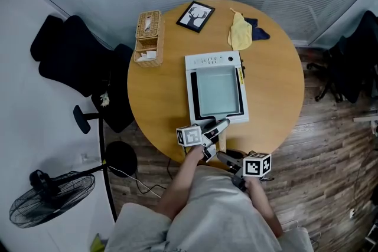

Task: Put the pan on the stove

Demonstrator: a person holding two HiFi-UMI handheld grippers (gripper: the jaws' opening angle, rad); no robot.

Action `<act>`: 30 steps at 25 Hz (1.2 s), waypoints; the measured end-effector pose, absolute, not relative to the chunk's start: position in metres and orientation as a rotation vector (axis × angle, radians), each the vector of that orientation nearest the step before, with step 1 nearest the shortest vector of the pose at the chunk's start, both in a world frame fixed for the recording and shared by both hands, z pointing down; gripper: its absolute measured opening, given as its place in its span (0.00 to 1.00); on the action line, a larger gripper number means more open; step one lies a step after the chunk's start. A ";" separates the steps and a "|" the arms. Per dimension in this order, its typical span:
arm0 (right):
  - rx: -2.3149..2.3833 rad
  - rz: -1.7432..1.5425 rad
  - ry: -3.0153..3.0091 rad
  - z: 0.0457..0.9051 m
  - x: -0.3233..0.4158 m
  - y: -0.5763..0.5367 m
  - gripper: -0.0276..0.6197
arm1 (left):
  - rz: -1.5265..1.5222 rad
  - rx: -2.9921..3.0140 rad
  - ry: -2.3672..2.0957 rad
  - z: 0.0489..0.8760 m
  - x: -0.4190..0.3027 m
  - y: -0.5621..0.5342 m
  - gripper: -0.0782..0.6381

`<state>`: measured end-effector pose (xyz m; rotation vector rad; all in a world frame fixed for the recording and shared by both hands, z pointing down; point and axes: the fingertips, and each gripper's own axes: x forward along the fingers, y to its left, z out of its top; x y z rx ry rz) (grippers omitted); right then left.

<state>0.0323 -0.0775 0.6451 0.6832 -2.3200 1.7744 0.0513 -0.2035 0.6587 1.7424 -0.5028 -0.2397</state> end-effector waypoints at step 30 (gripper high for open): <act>1.046 1.453 -2.499 0.614 0.074 -0.127 0.39 | -0.095 1.904 -0.661 0.643 0.016 -0.191 0.50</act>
